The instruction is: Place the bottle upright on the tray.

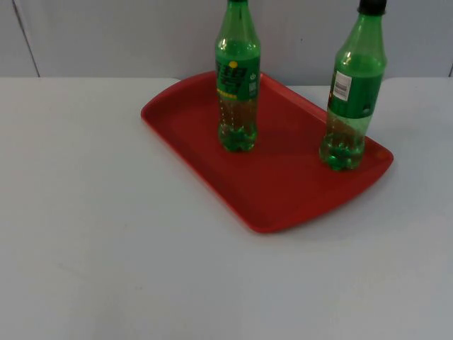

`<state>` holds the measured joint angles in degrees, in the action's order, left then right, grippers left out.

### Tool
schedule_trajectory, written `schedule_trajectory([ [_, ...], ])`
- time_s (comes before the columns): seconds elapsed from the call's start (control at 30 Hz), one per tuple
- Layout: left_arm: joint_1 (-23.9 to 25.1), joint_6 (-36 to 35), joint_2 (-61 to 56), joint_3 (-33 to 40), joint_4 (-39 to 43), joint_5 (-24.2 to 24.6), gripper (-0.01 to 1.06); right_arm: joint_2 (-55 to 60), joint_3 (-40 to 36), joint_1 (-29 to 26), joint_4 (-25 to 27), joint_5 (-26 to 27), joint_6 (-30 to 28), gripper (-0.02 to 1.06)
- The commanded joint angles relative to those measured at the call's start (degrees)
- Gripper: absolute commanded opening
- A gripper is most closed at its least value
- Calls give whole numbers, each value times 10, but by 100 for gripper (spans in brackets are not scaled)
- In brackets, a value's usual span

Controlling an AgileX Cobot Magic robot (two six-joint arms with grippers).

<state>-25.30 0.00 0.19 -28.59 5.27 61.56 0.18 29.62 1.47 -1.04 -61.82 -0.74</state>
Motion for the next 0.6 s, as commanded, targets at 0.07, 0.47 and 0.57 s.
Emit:
schedule_trajectory([
  [0.07,2,0,-2,2,3,-2,105,-2,-1,-4,2,0,-1,105],
  [0.47,68,0,-2,2,3,-2,105,-2,-1,-4,2,0,-1,105],
  [0.57,80,0,-2,2,3,-2,105,-2,-1,-4,2,0,-1,105],
])
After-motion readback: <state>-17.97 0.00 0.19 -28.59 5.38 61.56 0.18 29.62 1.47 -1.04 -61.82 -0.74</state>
